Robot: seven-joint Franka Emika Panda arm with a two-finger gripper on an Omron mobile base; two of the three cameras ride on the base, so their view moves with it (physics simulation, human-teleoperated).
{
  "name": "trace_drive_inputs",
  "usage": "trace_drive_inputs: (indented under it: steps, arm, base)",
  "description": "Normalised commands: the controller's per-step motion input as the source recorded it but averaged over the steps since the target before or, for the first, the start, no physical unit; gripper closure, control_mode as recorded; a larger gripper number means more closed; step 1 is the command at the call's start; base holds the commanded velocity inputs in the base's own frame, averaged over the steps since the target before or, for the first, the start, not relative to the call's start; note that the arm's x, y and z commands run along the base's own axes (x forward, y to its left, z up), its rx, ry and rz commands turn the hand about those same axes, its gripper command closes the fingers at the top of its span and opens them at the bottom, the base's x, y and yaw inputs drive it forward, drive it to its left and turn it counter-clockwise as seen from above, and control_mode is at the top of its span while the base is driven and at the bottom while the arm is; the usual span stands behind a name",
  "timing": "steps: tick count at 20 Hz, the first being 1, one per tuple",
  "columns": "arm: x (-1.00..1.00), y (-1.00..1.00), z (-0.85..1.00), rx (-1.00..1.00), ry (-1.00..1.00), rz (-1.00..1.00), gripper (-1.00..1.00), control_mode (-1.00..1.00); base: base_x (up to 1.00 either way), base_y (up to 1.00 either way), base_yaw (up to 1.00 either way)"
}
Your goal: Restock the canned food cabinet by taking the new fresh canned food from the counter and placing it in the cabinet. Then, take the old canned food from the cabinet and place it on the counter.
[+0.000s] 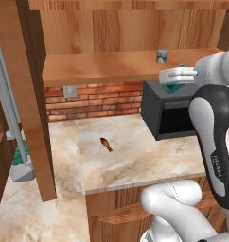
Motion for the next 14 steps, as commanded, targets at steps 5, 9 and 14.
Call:
trace_drive_inputs:
  steps: [5,9,14]
  arm:
    - [0.06,0.01,-0.03,0.0,0.02,0.02,1.0,-1.0]
    - [0.88,0.02,-0.21,-0.03,0.0,-0.03,1.0,-1.0]
    - [1.0,0.05,-0.23,-0.01,0.0,-0.05,1.0,-1.0]
  base:
    - [0.0,0.0,0.0]
    - [0.0,0.0,0.0]
    - [0.0,0.0,0.0]
